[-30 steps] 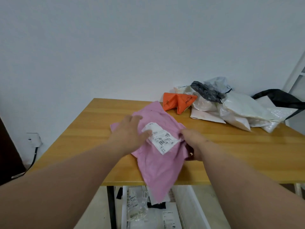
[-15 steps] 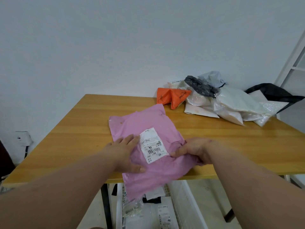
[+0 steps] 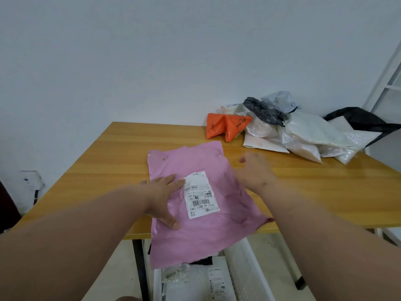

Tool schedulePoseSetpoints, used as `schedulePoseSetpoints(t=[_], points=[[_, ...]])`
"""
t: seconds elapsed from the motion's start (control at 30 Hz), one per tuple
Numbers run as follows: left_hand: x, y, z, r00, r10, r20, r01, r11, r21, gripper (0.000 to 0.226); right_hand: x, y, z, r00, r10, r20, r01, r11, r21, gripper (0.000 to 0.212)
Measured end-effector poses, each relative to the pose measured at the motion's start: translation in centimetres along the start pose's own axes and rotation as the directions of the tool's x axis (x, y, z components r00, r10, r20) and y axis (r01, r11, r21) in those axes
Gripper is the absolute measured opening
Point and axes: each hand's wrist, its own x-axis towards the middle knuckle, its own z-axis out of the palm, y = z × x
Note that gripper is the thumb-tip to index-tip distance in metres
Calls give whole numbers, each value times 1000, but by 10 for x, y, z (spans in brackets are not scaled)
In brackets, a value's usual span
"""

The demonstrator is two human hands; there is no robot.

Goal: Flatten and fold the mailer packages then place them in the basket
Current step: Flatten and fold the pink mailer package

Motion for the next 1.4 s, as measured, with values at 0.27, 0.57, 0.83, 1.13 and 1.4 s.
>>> schedulePoseSetpoints(t=[0.27,0.57,0.83,1.13,1.4], points=[[1,3,-8,992,12,123,-20,998,60,129,-11,9,61,900,-135,416,283,904,-319,81],[23,22,-21,967,-152,-207,127,983,-130,80,-4,-13,54,964,-233,125,259,929,-266,55],[65,13,1,958,-172,-232,125,971,-204,74,11,-10,81,971,-127,203,179,948,-264,75],[70,24,12,964,-176,-201,119,956,-267,74,22,-1,102,961,-149,232,211,939,-273,76],[72,24,18,963,-182,-201,131,961,-244,74,20,3,108,955,-155,252,230,926,-299,72]])
